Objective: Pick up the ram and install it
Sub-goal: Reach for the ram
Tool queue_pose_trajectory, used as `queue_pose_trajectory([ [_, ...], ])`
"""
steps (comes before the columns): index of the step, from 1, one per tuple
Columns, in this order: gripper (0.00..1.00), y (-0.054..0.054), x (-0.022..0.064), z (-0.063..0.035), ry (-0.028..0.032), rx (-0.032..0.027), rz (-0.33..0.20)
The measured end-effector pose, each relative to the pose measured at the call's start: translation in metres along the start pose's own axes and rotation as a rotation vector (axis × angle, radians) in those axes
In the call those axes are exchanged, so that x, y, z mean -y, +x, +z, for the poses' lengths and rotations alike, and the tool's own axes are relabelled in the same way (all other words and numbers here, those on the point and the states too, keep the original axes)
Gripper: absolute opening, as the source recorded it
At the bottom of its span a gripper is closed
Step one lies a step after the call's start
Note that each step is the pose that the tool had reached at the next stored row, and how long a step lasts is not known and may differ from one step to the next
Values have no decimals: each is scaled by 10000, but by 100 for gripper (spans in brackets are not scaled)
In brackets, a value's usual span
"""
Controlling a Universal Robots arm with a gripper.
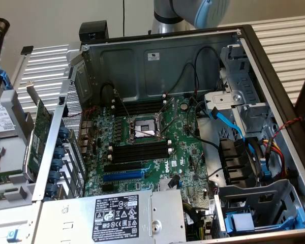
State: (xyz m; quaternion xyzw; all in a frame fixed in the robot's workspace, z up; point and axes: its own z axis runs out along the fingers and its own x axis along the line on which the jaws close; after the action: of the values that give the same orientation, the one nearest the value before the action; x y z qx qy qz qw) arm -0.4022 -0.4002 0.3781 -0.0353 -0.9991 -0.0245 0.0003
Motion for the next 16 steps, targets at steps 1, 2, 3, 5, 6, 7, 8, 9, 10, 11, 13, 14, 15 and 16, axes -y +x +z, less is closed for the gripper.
queue_pose_trajectory([
  [1, 10, 45, 3, 6, 2, -26, 2],
  [2, 10, 90, 7, 12, 3, -44, 3],
  [3, 10, 133, 10, 19, 4, -54, 2],
  [5, 10, 228, 18, 34, 5, -64, 3],
  [6, 10, 270, 21, 40, 4, -65, 2],
  [7, 10, 318, 25, 47, 5, -67, 2],
  [8, 10, 363, 28, 52, 6, -67, 0],
  [9, 10, 408, 31, 57, 6, -67, 0],
  [10, 10, 454, 35, 61, 7, -68, -1],
  [11, 10, 500, 38, 63, 8, -70, -4],
  [13, 10, 584, 45, 66, 10, -75, -10],
  [14, 10, 625, 48, 68, 10, -79, -12],
  [15, 10, 664, 51, 69, 11, -84, -14],
  [16, 10, 700, 53, 70, 11, -90, -17],
])
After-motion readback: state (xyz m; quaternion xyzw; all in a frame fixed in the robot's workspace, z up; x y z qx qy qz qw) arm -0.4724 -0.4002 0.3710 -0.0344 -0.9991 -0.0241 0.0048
